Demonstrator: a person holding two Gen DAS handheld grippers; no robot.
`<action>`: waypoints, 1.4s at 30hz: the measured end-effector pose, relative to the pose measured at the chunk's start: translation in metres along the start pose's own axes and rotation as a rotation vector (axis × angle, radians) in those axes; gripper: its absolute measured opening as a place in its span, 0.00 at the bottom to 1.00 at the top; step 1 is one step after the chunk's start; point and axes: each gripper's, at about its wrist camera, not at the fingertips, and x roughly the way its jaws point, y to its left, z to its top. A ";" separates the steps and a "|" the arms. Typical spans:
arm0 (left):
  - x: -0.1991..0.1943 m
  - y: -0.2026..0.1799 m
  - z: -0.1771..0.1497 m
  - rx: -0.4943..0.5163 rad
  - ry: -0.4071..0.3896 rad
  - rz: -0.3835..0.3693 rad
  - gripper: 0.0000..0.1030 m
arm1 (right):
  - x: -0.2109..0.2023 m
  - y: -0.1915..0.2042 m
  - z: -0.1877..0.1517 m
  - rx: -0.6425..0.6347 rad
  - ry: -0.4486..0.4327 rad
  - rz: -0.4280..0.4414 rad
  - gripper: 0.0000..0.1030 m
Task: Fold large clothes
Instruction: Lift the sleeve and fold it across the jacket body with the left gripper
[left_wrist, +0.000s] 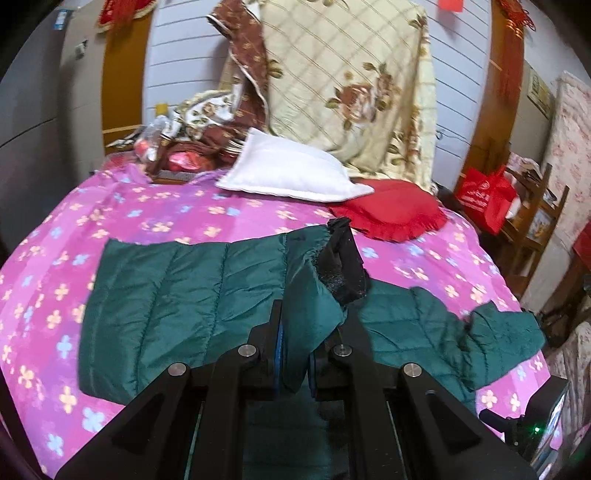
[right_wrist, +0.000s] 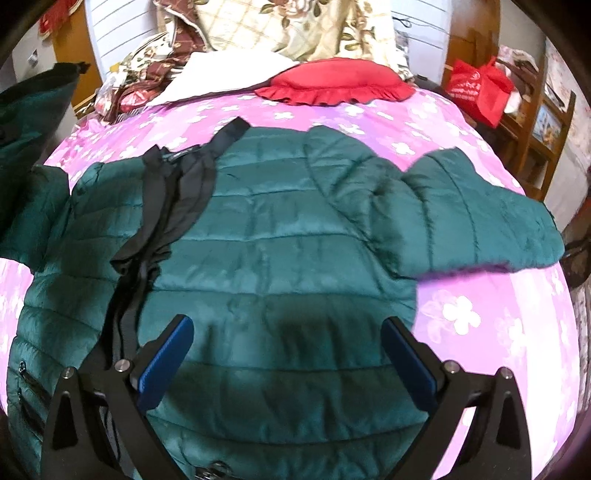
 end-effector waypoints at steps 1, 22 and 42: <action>0.002 -0.003 -0.002 0.004 0.005 -0.004 0.00 | 0.000 -0.003 0.000 0.006 -0.002 -0.001 1.00; 0.044 -0.085 -0.030 0.066 0.110 -0.105 0.00 | 0.002 -0.052 -0.015 0.091 0.016 -0.042 1.00; 0.087 -0.105 -0.060 0.053 0.197 -0.209 0.02 | 0.009 -0.077 -0.029 0.145 0.056 -0.022 1.00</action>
